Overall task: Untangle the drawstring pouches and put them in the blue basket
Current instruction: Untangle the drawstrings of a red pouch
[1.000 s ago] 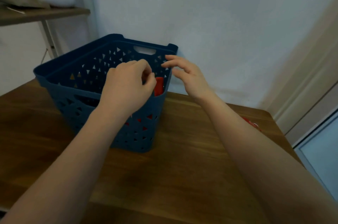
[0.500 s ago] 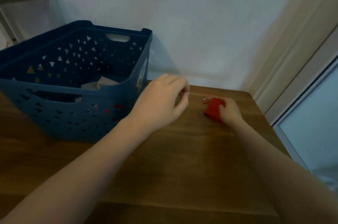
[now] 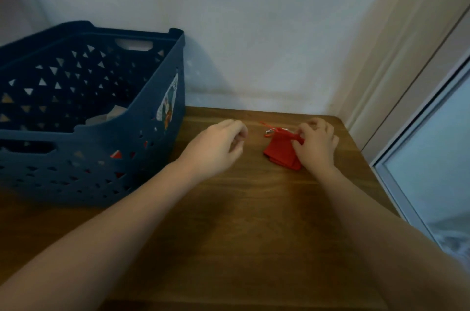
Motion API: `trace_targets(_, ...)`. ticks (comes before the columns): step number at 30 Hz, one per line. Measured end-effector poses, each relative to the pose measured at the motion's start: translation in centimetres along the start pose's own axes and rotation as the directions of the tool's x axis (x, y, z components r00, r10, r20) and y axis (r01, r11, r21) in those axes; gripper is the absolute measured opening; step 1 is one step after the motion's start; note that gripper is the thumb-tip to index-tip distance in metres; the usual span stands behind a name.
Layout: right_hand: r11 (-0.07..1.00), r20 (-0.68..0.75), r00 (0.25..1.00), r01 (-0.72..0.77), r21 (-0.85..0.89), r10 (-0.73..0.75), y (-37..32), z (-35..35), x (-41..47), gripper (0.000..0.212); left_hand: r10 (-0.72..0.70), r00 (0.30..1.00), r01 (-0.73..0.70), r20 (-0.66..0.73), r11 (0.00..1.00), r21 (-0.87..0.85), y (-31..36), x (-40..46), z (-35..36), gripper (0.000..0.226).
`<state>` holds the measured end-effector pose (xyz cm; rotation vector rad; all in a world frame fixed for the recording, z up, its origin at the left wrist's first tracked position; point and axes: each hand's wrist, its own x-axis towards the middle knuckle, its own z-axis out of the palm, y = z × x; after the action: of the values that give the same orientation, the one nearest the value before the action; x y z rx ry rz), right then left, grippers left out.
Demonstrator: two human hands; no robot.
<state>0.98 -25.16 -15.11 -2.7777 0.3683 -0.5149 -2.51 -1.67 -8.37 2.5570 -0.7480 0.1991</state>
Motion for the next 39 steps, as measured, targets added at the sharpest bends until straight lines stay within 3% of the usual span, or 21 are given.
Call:
trace_targets(3,0.963,-0.093,0.974,0.218,0.16,-0.205,-1.9,-1.6,-1.0,0.008,0.045,0.999,-0.045,-0.03,0.999,-0.008,-0.4,0.7,-0.4,0.043)
trace_targets(5,0.881,-0.049,0.937,0.341,0.328,-0.345,-3.5,-3.0,-2.0,0.011,0.078,0.996,-0.076,-0.032,0.996,0.046,-0.5,1.0,-0.9,0.052)
trace_targets(7,0.799,-0.001,0.913,0.358,0.483,-0.409,-4.9,-4.3,-3.3,0.014,0.045,0.999,-0.046,0.006,0.987,0.155,-0.6,1.1,-1.2,0.056)
trace_targets(9,0.759,-0.006,0.893,0.385,0.525,-0.449,-6.0,-5.1,-4.2,0.013,-0.029,0.999,0.023,0.029,0.985,0.173,-0.8,0.9,-1.1,0.05)
trace_targets(12,0.764,0.025,0.863,0.433,0.478,-0.505,-7.2,-5.4,-5.0,0.005,-0.038,0.999,0.039,0.035,0.998,-0.039,-1.4,-0.2,-0.8,0.022)
trace_targets(15,0.852,0.156,0.858,0.433,0.295,-0.49,-7.3,-5.0,-5.0,0.024,-0.051,0.998,0.055,0.035,0.989,-0.134,-2.1,-1.3,-0.7,0.029)
trace_targets(18,0.86,0.315,0.801,0.489,0.149,-0.51,-6.9,-5.0,-4.7,0.025,-0.057,0.998,0.06,0.025,0.986,-0.155,-2.7,-2.3,-0.9,0.034)
trace_targets(20,0.866,0.428,0.753,0.446,0.226,-0.5,-6.4,-5.1,-4.6,0.025,-0.127,0.992,0.129,0.026,0.939,-0.32,-3.0,-3.0,-1.2,0.036)
trace_targets(22,0.856,0.462,0.75,0.269,0.442,-0.474,-5.9,-5.2,-4.8,0.029,-0.227,0.972,0.225,0.067,0.796,-0.562,-3.3,-3.5,-1.4,0.038)
trace_targets(24,0.71,0.421,0.786,0.031,0.704,-0.452,-5.7,-5.0,-5.1,0.035,-0.316,0.939,0.314,0.135,0.629,-0.711,-3.5,-3.6,-1.5,0.037)
trace_targets(27,0.231,0.32,0.901,-0.258,0.938,-0.294,-5.9,-4.7,-5.3,0.036,-0.416,0.872,0.382,0.259,0.247,-0.89,-3.8,-3.2,-1.5,0.036)
trace_targets(30,-0.172,0.383,0.916,-0.399,0.901,-0.118,-6.4,-4.6,-5.6,0.036,-0.501,0.788,0.409,0.357,-0.006,-0.912,-4.2,-2.9,-0.8,0.035)
trace_targets(32,-0.398,0.455,0.884,-0.459,0.794,-0.111,-6.8,-3.9,-6.0,0.049,-0.516,0.759,0.415,0.397,-0.085,-0.906,-4.1,-2.9,0.1,0.035)
trace_targets(34,-0.556,0.483,0.869,-0.457,0.694,-0.11,-7.4,-3.7,-6.1,0.044,-0.534,0.742,0.404,0.405,-0.125,-0.906,-3.8,-2.7,0.5,0.035)
trace_targets(36,-0.552,0.51,0.852,-0.483,0.68,-0.117,-8.1,-3.8,-5.9,0.038,-0.554,0.743,0.408,0.374,-0.068,-0.91,-3.4,-2.3,0.4,0.03)
trace_targets(37,-0.46,0.525,0.844,-0.511,0.726,-0.109,-8.3,-4.0,-5.8,0.038,-0.556,0.752,0.405,0.353,-0.033,-0.914,-3.1,-2.1,0.3,0.027)
trace_targets(39,-0.116,0.504,0.861,-0.509,0.853,-0.069,-8.8,-4.4,-5.8,0.036,-0.541,0.784,0.386,0.304,0.041,-0.921,-2.5,-1.9,0.0,0.025)
